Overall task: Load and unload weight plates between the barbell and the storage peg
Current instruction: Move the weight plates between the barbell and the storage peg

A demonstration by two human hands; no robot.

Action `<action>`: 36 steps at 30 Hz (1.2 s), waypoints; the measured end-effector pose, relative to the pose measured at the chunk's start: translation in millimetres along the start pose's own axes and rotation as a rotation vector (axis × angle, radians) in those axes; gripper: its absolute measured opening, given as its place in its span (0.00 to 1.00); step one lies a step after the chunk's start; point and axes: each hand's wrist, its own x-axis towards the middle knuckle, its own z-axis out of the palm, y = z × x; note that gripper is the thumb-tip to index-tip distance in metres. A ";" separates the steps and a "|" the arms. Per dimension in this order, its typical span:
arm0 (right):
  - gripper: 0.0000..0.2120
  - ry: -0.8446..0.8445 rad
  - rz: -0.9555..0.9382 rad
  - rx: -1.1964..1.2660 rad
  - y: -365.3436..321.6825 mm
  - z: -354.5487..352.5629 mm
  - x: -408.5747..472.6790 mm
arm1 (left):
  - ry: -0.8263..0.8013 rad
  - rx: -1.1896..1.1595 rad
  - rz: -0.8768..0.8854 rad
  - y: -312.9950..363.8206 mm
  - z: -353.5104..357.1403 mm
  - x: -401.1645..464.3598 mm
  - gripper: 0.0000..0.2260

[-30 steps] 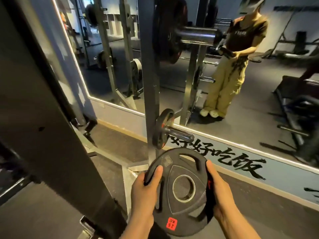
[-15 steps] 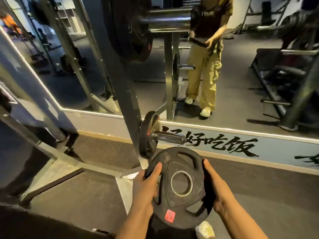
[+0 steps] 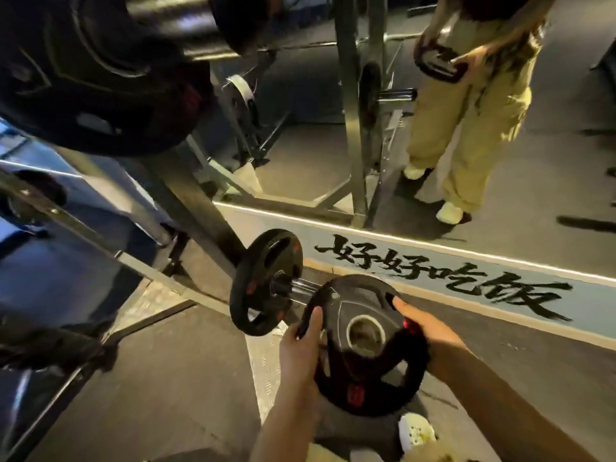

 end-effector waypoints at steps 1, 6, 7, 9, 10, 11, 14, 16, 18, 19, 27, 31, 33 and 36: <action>0.26 -0.032 0.047 -0.019 -5.6 2.5 8.1 | 0.035 0.003 -0.012 0.6 2.2 2.8 0.13; 0.16 -0.186 0.115 -0.196 -20.2 14.8 28.4 | 0.114 0.000 -0.039 13.4 11.4 20.6 0.16; 0.17 -0.177 0.114 -0.219 -20.8 17.1 33.7 | 0.119 0.012 -0.032 16.5 12.9 25.4 0.15; 0.20 -0.170 0.153 -0.260 -21.4 22.6 43.3 | 0.112 0.033 -0.029 21.3 16.8 32.8 0.13; 0.20 -0.169 0.164 -0.258 -22.1 26.1 48.9 | 0.112 0.032 -0.032 22.8 18.3 36.7 0.13; 0.20 -0.171 0.177 -0.267 -23.7 30.3 51.5 | 0.109 0.029 -0.024 25.5 19.8 40.1 0.14; 0.21 -0.144 0.191 -0.306 -25.1 45.1 58.0 | 0.107 0.073 0.004 31.1 19.3 51.4 0.15; 0.31 -0.110 0.170 -0.356 -23.3 50.9 62.4 | 0.093 0.143 0.058 33.3 15.9 61.6 0.15; 0.35 -0.059 0.181 -0.396 -21.5 54.1 67.4 | 0.055 0.259 0.131 34.8 14.3 71.9 0.13; 0.35 -0.031 0.189 -0.425 -21.4 55.3 68.3 | 0.028 0.342 0.175 35.0 15.6 75.8 0.11; 0.30 0.104 0.229 -0.407 -32.3 71.8 68.6 | -0.043 1.060 0.482 27.7 39.2 95.2 0.16; 0.37 -0.025 0.247 -0.240 -42.1 79.5 55.4 | -0.042 0.948 0.457 25.9 31.5 105.9 0.14; 0.44 -0.069 0.249 -0.179 -46.4 80.6 58.3 | -0.013 0.888 0.466 18.2 26.3 105.2 0.16; 0.57 -0.098 0.249 -0.277 -48.6 102.2 66.4 | -0.030 0.869 0.527 6.6 20.3 94.9 0.17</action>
